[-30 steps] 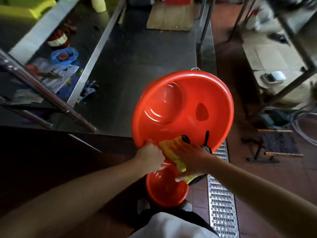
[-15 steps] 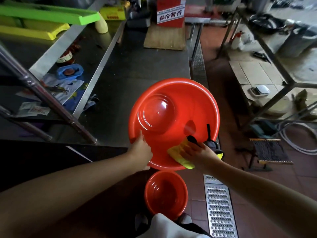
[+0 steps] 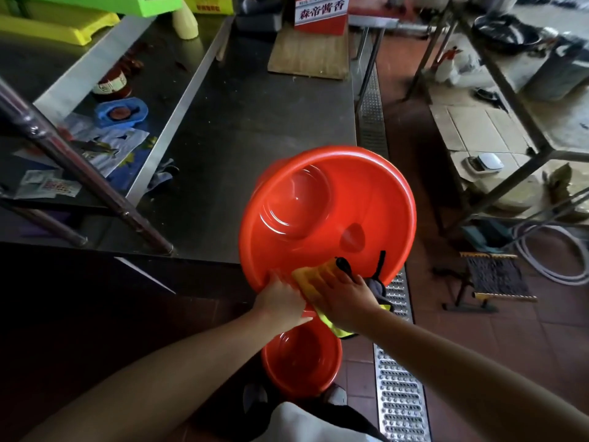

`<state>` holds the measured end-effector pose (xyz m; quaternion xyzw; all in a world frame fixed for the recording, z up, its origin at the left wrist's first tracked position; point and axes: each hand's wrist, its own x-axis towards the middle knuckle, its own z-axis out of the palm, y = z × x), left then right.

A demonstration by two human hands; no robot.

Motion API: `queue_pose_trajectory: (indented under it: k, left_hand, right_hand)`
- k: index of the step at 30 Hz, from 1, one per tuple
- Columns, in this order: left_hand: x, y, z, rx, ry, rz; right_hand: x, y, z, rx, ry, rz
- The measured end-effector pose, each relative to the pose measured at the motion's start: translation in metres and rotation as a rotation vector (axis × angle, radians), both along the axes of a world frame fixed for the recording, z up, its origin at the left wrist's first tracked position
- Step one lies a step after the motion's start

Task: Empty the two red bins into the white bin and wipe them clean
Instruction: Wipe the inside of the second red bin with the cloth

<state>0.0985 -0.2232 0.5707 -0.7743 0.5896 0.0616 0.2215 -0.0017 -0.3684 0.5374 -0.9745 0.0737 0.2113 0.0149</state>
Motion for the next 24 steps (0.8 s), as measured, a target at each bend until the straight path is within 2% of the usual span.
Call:
queue_pose_trajectory:
  k: [3,5,8,11,13,15,18,20,22,24]
  left_hand:
    - [-0.002,0.006,-0.002,0.027,0.008,0.011]
    - [-0.003,0.014,-0.007,0.045,-0.002,-0.011]
    - [-0.006,0.019,-0.012,0.066,-0.021,-0.020]
    - [-0.012,0.011,-0.014,0.105,-0.035,-0.025]
    - [-0.015,0.007,-0.013,0.129,-0.028,-0.004]
    - [-0.014,0.009,-0.013,0.123,-0.038,0.018]
    - [-0.011,0.013,-0.013,0.123,-0.089,-0.027]
    - [-0.012,0.010,-0.012,0.104,-0.122,-0.077]
    - [-0.013,0.004,-0.013,0.125,-0.079,-0.084]
    - [-0.012,0.003,-0.013,0.155,-0.057,-0.081]
  right_hand:
    - [0.013,0.007,-0.016,0.010,0.001,0.044]
    - [0.016,-0.008,-0.028,-0.112,-0.095,0.176]
    - [0.025,-0.046,-0.037,-0.185,-0.011,0.108]
    - [0.045,-0.029,-0.047,-0.053,0.040,-0.144]
    - [0.052,0.003,-0.051,0.106,0.047,-0.123]
    - [0.051,0.004,-0.054,0.122,0.021,-0.015]
    - [0.056,-0.043,-0.053,-0.093,0.029,0.058]
    - [0.061,-0.058,-0.053,-0.142,0.059,-0.099]
    - [0.070,-0.038,-0.057,-0.022,0.063,-0.234]
    - [0.075,-0.012,-0.063,0.130,0.087,-0.202]
